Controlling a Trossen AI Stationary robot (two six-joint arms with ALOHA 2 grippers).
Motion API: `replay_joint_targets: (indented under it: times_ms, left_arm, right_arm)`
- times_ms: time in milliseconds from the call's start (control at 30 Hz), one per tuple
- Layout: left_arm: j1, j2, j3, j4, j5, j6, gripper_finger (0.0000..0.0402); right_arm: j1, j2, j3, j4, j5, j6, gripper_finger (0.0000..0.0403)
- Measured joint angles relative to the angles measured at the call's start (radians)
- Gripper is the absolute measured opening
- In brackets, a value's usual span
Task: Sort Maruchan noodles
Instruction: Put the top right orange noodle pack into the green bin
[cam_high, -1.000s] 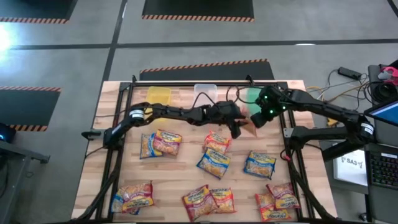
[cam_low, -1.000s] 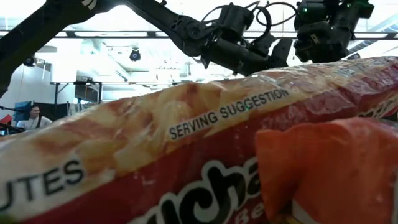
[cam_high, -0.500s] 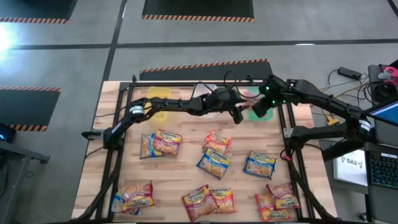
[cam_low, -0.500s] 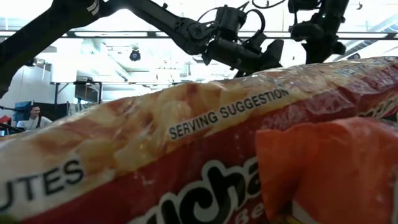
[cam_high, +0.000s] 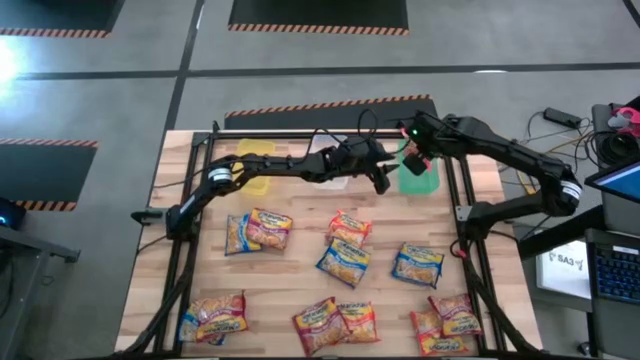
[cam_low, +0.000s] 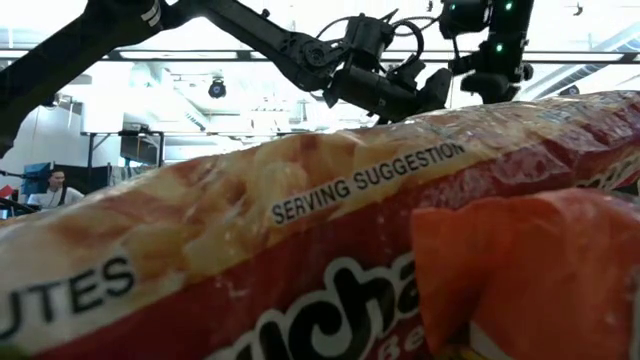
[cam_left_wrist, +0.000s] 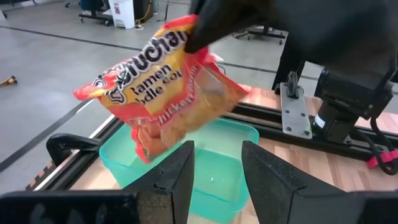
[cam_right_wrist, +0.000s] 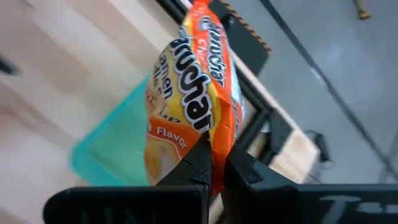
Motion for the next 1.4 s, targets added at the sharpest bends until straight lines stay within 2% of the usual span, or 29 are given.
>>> replay_joint_targets:
  times_ms: [300,500,600,900,1067,1400]
  left_arm:
    - [-0.010,0.001,-0.002,-0.045,0.004,-0.003,0.0118]
    - [-0.019,0.001,-0.002,-0.045,0.004,-0.003,0.0118]
    - [-0.021,0.001,-0.002,-0.045,0.004,-0.003,0.0118]
    - [-0.022,0.001,-0.002,-0.045,0.004,-0.004,0.0118]
    - [-0.022,0.001,-0.002,-0.045,0.004,-0.003,0.0118]
    - [-0.022,0.001,-0.002,-0.045,0.004,-0.004,0.0118]
  right_arm:
    - [-0.127,0.032,-0.015,0.090,0.020,-0.194,0.0008]
    - [-0.186,0.031,-0.043,0.154,-0.057,-0.307,0.0008]
    - [-0.205,0.032,-0.069,0.209,-0.062,-0.336,0.0008]
    - [-0.247,0.040,-0.162,0.331,-0.068,-0.363,0.0008]
    - [-0.260,0.040,-0.204,0.392,-0.145,-0.340,0.0008]
    - [-0.273,0.040,-0.288,0.486,-0.144,-0.337,0.0008]
